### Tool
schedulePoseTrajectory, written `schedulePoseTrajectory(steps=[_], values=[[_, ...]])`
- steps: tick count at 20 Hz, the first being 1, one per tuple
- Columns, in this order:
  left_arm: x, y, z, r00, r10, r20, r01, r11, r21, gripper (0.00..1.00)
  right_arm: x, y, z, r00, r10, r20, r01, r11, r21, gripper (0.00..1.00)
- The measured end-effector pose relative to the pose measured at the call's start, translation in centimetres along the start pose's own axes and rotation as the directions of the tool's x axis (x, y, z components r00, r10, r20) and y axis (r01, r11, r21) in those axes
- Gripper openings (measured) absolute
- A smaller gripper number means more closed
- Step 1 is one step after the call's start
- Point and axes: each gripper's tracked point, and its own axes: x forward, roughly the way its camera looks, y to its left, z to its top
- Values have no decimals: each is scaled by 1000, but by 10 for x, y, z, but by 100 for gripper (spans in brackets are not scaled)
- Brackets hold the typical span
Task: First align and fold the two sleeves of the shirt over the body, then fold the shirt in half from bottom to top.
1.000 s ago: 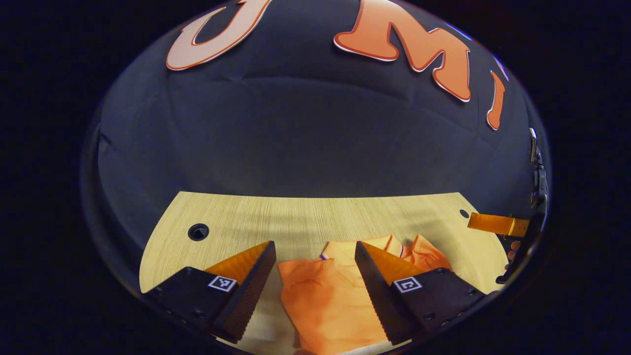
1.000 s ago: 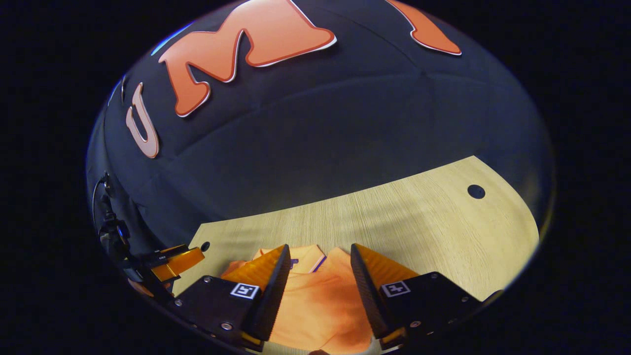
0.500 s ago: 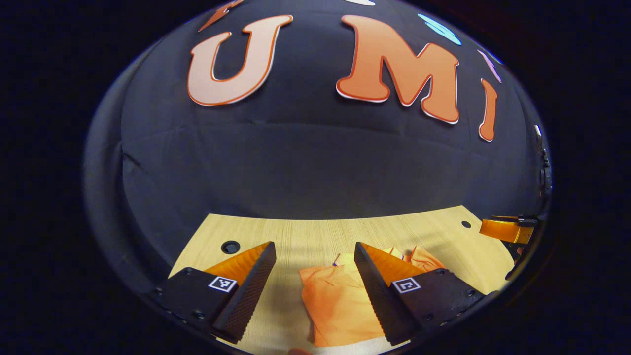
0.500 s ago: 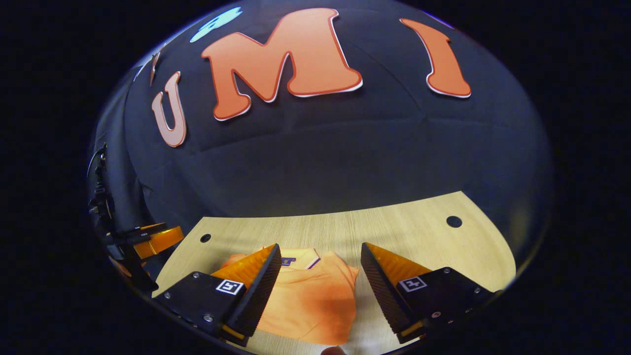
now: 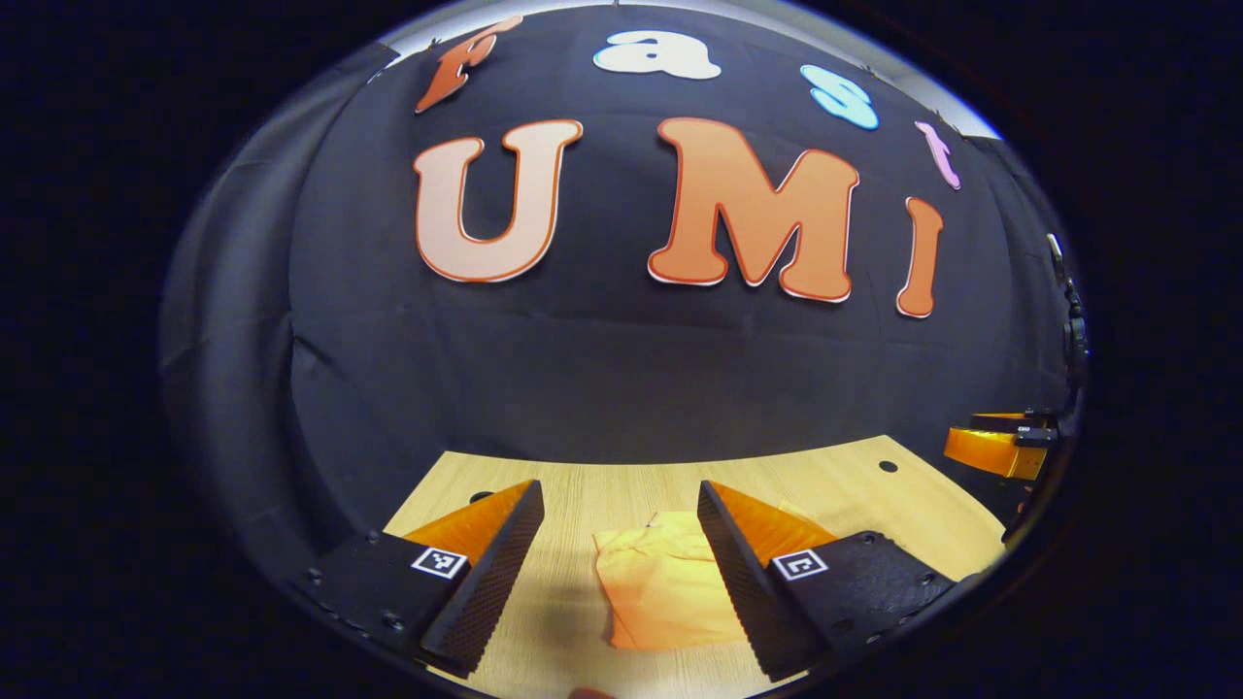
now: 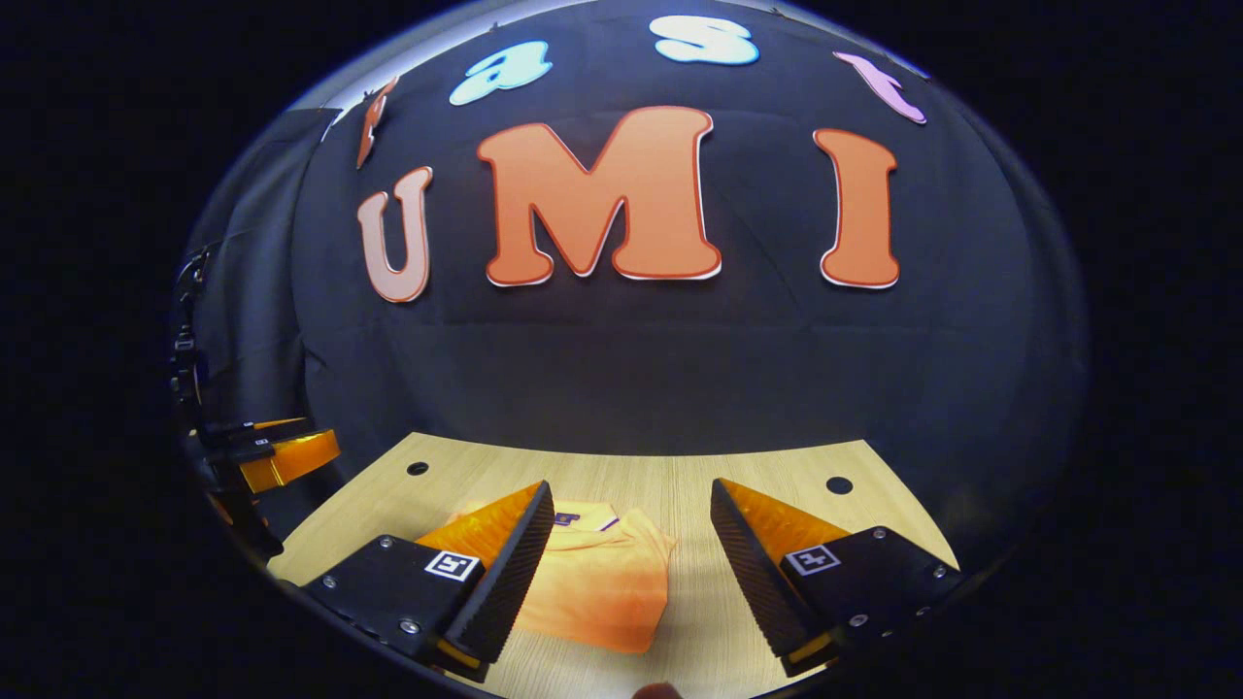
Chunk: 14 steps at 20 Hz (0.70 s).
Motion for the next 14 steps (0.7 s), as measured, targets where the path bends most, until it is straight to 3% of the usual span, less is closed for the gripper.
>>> schedulePoseTrajectory(steps=[10,14], values=[[-126,-36,28,988,6,156,-5,1000,-7,98,-100,30,26,983,27,180,-17,998,-59,98],[-161,-45,23,984,28,177,-26,1000,-15,98,-124,45,13,981,57,185,-41,995,-88,98]])
